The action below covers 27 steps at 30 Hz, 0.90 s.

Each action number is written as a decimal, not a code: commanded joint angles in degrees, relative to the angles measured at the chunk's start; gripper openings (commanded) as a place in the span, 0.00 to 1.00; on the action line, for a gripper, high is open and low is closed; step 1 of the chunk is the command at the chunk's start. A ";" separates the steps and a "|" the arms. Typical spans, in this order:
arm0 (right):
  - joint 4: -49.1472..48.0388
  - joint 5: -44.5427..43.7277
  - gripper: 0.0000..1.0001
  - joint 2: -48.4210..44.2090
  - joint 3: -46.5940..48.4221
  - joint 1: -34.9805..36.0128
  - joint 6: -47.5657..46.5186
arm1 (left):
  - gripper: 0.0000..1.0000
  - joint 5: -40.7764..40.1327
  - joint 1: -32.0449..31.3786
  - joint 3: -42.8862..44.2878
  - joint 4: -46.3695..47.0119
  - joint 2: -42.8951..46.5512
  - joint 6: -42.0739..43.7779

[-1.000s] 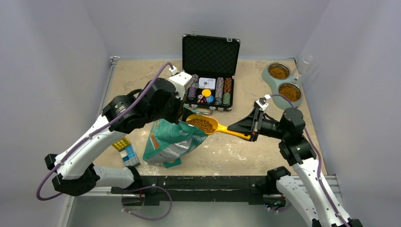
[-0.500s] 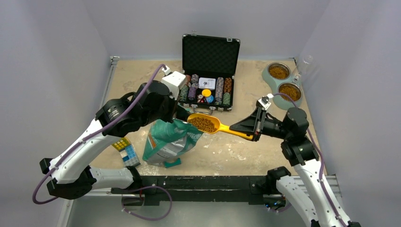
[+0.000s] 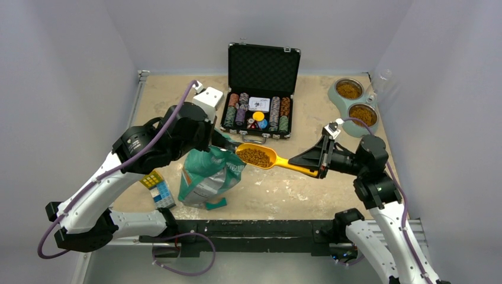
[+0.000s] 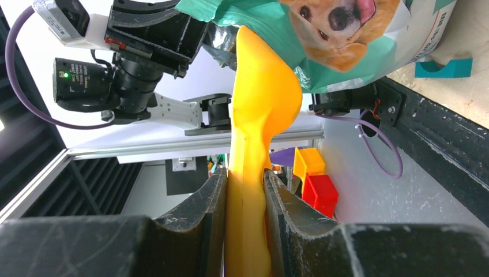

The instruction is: Serve the pet food

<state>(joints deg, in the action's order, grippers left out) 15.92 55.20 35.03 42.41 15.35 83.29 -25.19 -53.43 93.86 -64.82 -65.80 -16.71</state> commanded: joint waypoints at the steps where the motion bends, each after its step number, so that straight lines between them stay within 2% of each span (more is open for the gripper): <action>1: 4.02 1.87 0.00 -0.57 0.56 0.02 -1.77 | 0.00 -7.71 0.78 3.14 7.12 1.78 1.21; 19: -6.58 1.65 0.00 -2.48 -1.35 -0.02 6.87 | 0.00 -11.52 0.78 3.46 5.88 0.98 -0.82; 27: -3.63 -0.22 0.00 -5.02 -0.26 -0.07 7.43 | 0.00 -14.83 0.78 4.83 4.11 0.36 -2.65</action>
<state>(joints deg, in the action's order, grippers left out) 11.70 55.02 32.40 41.21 15.31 89.60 -32.99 -53.36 94.89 -66.72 -66.28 -18.68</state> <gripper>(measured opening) 0.283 0.019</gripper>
